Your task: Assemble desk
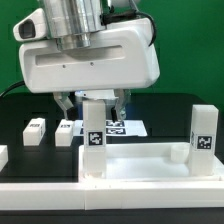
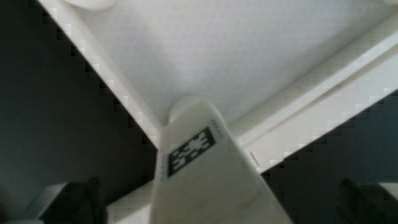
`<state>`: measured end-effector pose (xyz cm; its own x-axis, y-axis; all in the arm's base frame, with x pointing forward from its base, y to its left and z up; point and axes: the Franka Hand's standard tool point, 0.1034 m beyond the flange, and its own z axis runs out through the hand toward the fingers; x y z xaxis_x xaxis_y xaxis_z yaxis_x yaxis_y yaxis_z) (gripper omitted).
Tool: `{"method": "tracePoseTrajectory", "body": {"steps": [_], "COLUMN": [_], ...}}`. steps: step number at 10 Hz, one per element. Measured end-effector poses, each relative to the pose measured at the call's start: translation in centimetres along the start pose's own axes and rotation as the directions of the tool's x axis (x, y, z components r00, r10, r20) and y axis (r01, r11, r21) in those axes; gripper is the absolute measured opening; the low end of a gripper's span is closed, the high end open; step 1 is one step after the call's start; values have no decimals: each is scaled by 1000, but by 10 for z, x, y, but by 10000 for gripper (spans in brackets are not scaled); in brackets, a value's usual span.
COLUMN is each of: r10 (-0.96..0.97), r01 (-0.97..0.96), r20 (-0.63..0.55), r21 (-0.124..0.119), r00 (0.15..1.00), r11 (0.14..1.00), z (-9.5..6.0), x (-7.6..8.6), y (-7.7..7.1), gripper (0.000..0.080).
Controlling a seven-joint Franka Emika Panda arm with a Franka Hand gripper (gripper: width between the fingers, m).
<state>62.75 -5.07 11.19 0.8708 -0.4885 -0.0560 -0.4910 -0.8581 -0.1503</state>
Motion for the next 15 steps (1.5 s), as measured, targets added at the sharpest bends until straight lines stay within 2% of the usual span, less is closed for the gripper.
{"method": "tracePoseTrajectory", "body": {"steps": [1, 2, 3, 4, 5, 6, 7, 10, 11, 12, 13, 15], "r10": [-262, -409, -372, -354, -338, -257, -185, 29, 217, 406, 586, 801], "r01": [262, 409, 371, 353, 337, 257, 185, -29, -218, -406, -586, -801], "r20": [-6, -2, -3, -3, -3, -5, -7, -10, -11, -8, 5, 13], "r21": [-19, -20, -17, -17, -17, -16, -18, -13, -5, 1, 19, 29], "r00": [965, 912, 928, 935, 941, 966, 983, 1000, 976, 914, 810, 599], "r11": [965, 912, 928, 935, 941, 966, 983, 999, 976, 914, 810, 598], "z": [0, 3, 3, 3, 3, 3, 3, 3, 3, 4, 6, 6], "x": [2, 2, 2, 2, 2, 1, 2, 2, 2, 1, 1, 2], "y": [2, 2, 1, 1, 1, 1, 4, 3, 2, -1, -3, -8], "gripper": [649, 649, 649, 552, 406, 406, 290, 290, 290, 290, 290, 290]}}
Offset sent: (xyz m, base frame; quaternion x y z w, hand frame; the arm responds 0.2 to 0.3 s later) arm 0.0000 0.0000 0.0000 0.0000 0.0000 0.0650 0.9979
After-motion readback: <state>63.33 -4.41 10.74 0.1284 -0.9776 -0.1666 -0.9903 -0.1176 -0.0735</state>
